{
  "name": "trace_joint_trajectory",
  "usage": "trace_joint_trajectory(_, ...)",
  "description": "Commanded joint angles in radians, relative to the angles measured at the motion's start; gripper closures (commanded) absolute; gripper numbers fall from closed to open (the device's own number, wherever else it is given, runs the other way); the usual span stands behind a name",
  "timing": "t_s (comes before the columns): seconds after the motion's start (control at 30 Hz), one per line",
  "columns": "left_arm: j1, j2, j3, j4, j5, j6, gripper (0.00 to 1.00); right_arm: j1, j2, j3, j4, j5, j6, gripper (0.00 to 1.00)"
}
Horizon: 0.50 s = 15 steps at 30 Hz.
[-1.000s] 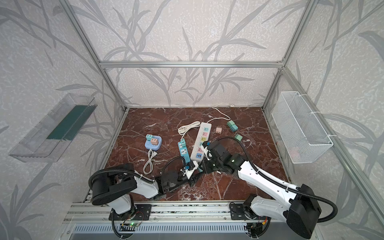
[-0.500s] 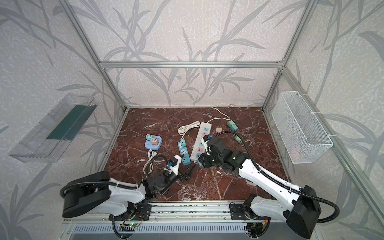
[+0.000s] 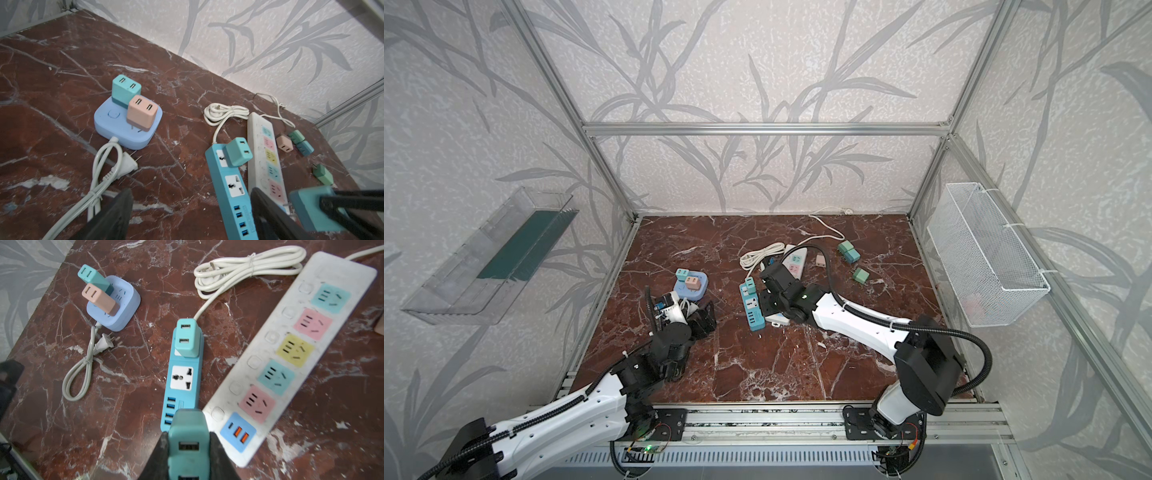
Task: Insert the plug
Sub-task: 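Open and withdraw the left gripper while right gripper carries adapter over teal strip, then lower the teal adapter into the teal strip socket beside the plugged adapter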
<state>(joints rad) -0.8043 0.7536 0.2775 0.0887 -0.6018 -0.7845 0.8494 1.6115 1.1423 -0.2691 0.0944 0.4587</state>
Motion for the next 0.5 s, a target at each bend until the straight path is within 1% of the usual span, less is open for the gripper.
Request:
trace_joint_trajectory(0.0,0.005,-0.004,-0.02,-0.014,0.024,-0.08,0.1,0.01,0.073,0.057,0.079,0.007,-0.029,0.9)
trace_joint_trajectory(0.07,0.008,-0.003,-0.054,0.04,0.03,-0.089,0.1,0.01,0.126,0.073,0.088,0.019,-0.026,0.9)
trace_joint_trajectory(0.13,0.011,-0.01,-0.067,0.034,0.017,-0.095,0.1,0.01,0.161,0.1,0.07,0.032,-0.022,0.9)
trace_joint_trajectory(0.47,0.036,-0.068,-0.096,0.052,0.035,-0.068,0.08,0.016,0.23,0.145,0.048,0.115,-0.006,0.92)
